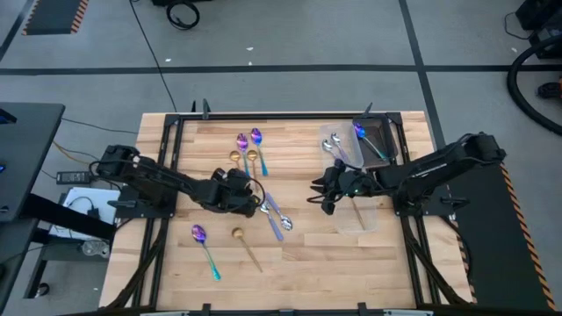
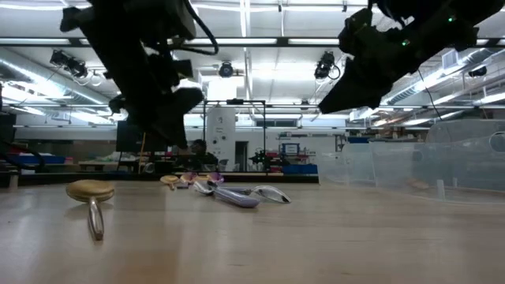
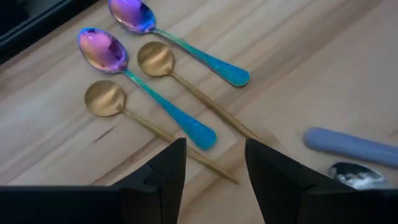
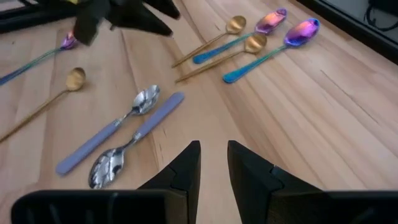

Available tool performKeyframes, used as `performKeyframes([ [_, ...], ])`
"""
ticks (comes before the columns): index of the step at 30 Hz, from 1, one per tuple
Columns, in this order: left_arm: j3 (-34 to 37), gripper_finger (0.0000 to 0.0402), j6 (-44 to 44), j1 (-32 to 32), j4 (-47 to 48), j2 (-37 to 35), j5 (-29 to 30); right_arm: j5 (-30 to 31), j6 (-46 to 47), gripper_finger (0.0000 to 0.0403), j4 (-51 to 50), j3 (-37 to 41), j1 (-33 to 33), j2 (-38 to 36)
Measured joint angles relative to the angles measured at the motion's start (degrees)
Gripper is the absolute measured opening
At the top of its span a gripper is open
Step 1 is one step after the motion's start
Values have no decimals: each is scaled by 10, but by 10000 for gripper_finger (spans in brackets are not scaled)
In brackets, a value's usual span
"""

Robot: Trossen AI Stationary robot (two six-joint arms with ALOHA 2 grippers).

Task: Sort silverware by color (type)
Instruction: Put the gold spoon into the bottom transparent bin

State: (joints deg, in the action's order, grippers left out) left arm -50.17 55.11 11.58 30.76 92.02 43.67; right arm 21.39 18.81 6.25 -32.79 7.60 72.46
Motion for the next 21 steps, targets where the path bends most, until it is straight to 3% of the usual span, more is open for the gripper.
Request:
performKeyframes([
  [4, 22, 172, -17, -1, -19, 12, 17, -3, -23, 90, 42, 0, -2, 31],
  [12, 127, 171, -32, -30, -180, -17, -17, -3, -36, 90, 77, 0, -3, 48],
  [21, 142, 171, -23, -104, -240, -18, -45, -5, -40, 90, 108, 0, -3, 86],
])
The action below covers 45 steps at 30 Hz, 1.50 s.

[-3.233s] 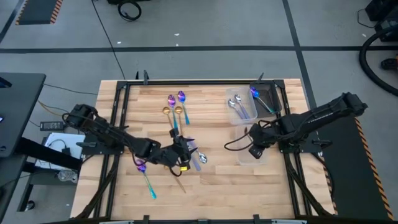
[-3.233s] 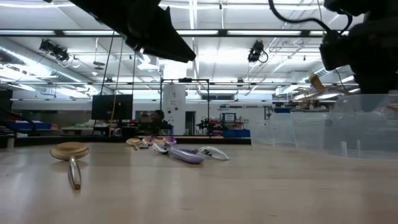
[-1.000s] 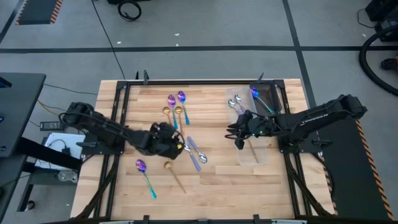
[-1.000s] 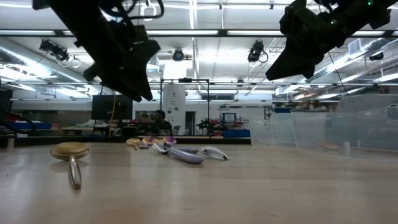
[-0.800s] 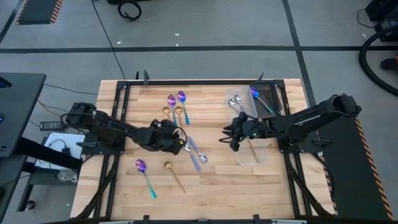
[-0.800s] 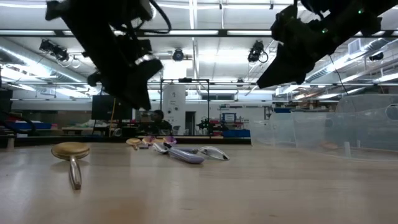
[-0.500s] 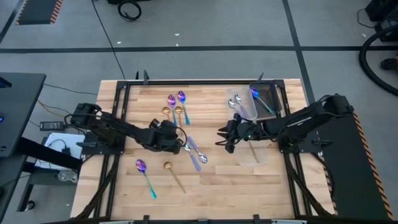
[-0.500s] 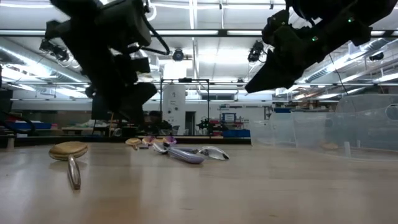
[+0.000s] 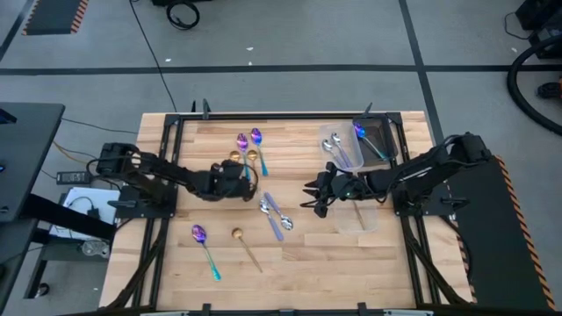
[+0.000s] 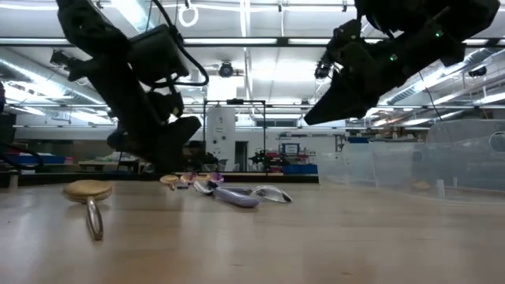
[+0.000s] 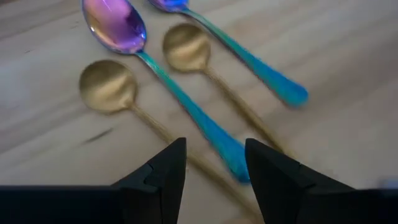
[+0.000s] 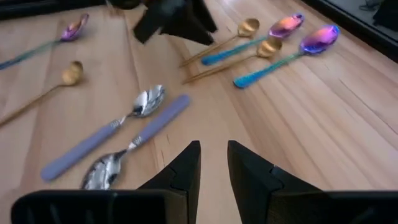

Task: Sort silverware by color (type)
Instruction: Put the gold spoon into the bottom transparent bin

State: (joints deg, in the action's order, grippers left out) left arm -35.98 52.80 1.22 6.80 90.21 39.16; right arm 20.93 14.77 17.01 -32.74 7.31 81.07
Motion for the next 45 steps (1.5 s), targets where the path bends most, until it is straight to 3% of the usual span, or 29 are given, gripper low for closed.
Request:
performKeyframes([
  [7, 0, 176, 21, -45, -41, 1, -4, -3, -3, 90, 14, 0, 1, 12],
  [12, -1, 208, 21, -60, -63, 1, -2, -28, -12, 90, 44, -1, 1, 29],
  [17, 0, 232, 36, -61, -31, 2, 24, -35, -14, 90, 41, -1, 2, 42],
  [27, 0, 235, 110, -42, 71, 2, 58, -41, -16, 90, 52, -1, 2, 51],
  [45, 0, 235, 108, -33, 84, 2, -4, -41, -55, 90, 78, -1, 15, 51],
])
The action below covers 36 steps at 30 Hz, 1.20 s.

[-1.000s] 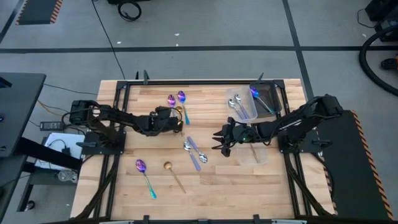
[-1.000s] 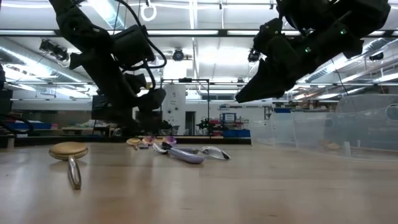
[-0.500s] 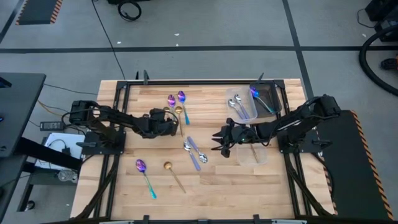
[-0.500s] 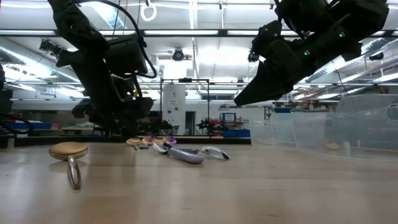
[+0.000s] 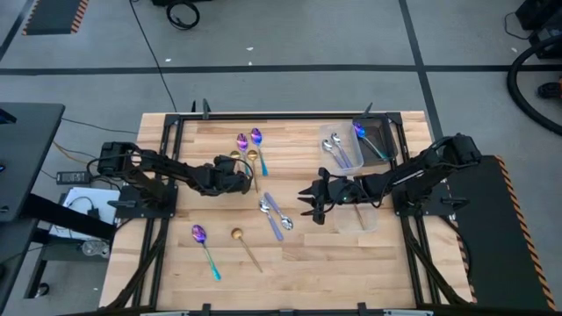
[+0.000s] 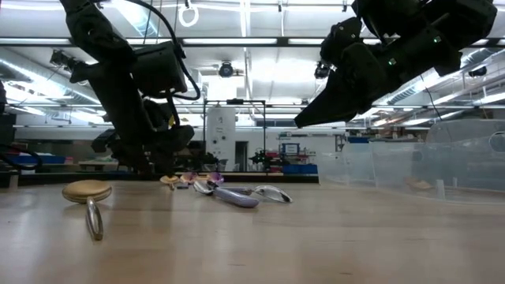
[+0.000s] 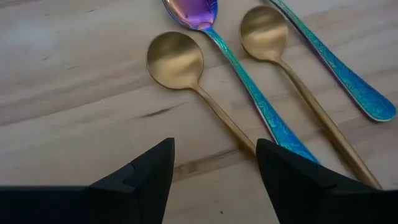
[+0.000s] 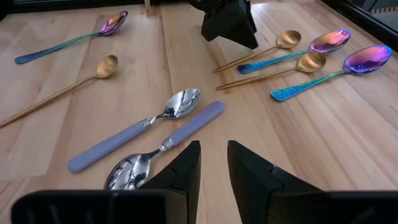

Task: Sort silverware by color (type)
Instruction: Put the gold spoon into the bottom transparent bin

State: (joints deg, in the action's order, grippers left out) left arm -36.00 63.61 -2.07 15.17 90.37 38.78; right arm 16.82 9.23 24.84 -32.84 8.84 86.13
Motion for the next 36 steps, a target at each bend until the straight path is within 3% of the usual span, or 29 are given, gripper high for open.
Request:
performKeyframes([
  [13, 0, 235, -12, 1, -77, 0, 0, 0, 2, 90, 0, 0, 5, 0],
  [22, 0, 235, 33, -6, -78, 0, 51, -3, -4, 90, 10, 0, 16, 0],
  [36, -1, 206, 43, -50, -74, 79, 46, -19, -4, 90, 18, 0, 17, 0],
])
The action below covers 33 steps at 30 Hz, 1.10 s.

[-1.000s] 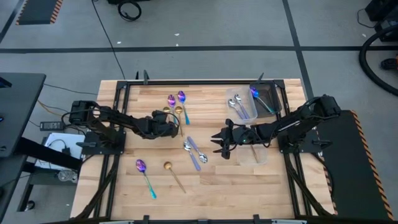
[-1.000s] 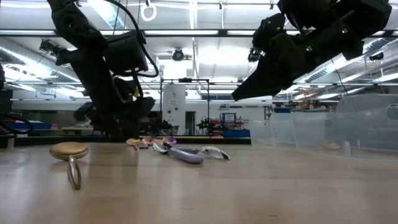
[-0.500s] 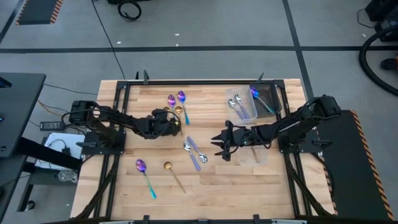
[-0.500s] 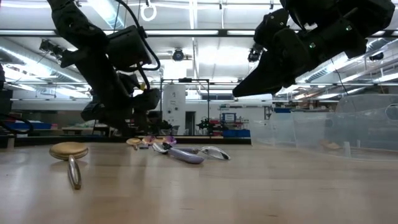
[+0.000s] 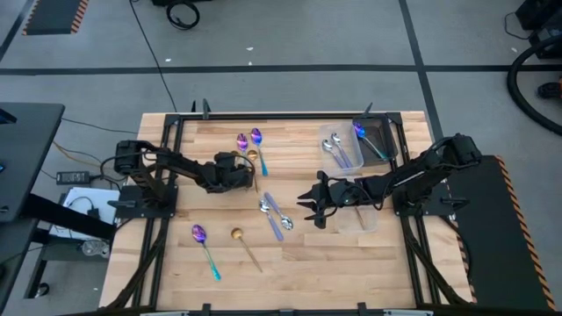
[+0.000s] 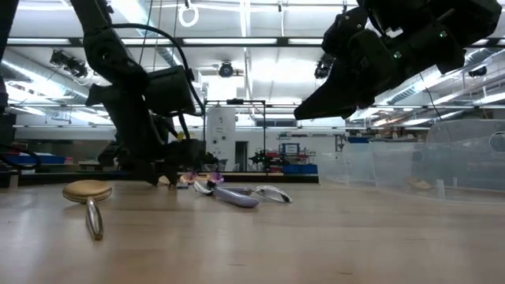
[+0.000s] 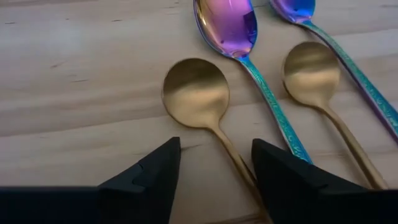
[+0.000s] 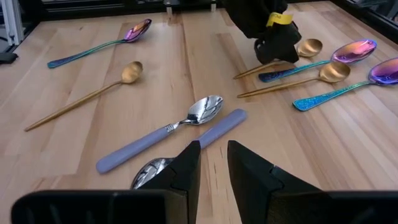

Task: Sort silverware by color (type)
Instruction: Put the gold spoon into the bottom transparent bin

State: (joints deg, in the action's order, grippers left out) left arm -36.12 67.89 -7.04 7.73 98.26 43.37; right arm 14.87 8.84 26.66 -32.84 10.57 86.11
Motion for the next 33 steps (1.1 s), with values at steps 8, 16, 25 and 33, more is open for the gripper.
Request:
performKeyframes([
  [8, -2, 117, -25, -2, 37, -4, -36, 0, 0, 90, 2, 0, 0, 0],
  [16, -2, 20, -33, -2, 49, -4, -49, 0, 0, 90, -2, 0, 0, 0],
  [25, 2, 18, -56, 11, 56, -34, -57, 0, 2, 90, -12, 0, 0, 0],
  [33, 3, 18, -87, 52, 45, -92, 3, 3, 2, 90, -18, 0, -1, 0],
])
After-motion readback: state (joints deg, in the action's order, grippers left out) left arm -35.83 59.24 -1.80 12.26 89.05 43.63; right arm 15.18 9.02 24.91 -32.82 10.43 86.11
